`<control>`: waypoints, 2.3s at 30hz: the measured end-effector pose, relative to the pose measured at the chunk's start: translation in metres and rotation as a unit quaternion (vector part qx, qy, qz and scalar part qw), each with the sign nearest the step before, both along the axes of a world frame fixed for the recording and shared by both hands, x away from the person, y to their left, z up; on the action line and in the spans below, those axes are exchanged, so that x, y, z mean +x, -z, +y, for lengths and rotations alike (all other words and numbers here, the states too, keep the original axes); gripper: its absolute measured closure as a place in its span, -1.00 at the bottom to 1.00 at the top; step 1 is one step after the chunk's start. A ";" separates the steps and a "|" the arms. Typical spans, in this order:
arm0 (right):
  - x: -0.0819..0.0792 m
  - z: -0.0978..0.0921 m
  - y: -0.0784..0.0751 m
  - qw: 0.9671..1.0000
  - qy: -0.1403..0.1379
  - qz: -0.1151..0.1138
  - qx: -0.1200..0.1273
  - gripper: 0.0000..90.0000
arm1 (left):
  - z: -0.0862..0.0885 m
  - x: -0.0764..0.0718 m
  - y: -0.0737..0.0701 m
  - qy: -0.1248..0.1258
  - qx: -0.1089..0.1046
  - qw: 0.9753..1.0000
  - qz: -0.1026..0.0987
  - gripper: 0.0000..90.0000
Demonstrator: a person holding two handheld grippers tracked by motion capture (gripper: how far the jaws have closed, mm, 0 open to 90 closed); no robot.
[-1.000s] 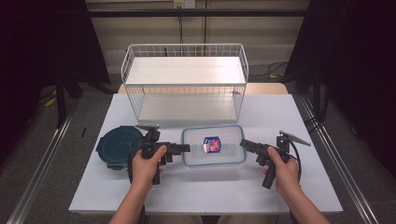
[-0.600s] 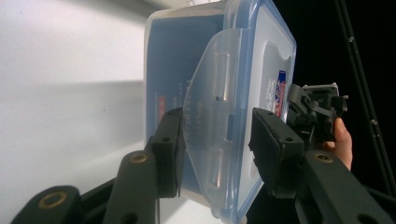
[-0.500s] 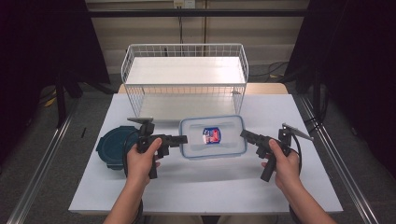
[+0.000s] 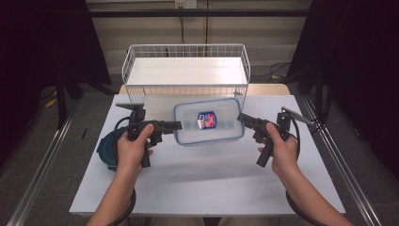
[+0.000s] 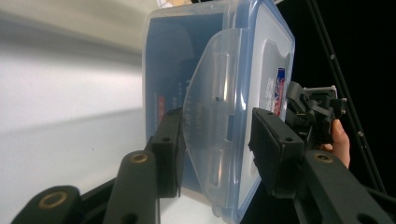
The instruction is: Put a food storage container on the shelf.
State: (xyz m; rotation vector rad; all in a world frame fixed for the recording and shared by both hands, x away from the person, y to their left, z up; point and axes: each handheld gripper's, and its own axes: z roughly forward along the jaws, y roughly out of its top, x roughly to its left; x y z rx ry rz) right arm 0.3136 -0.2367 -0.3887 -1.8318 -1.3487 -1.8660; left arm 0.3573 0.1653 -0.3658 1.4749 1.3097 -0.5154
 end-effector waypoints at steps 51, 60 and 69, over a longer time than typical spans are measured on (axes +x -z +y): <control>0.169 0.069 -0.089 0.996 0.088 0.019 -0.004 0.27 | 0.041 0.183 -0.088 -0.095 -0.011 0.995 0.032 0.24; 0.170 0.082 -0.096 0.994 0.075 -0.030 -0.074 0.09 | 0.043 0.182 -0.087 -0.126 0.033 0.991 -0.022 0.11; 0.154 0.076 -0.096 0.993 0.068 -0.039 -0.093 -0.03 | 0.046 0.153 -0.094 -0.120 0.072 0.989 -0.055 -0.25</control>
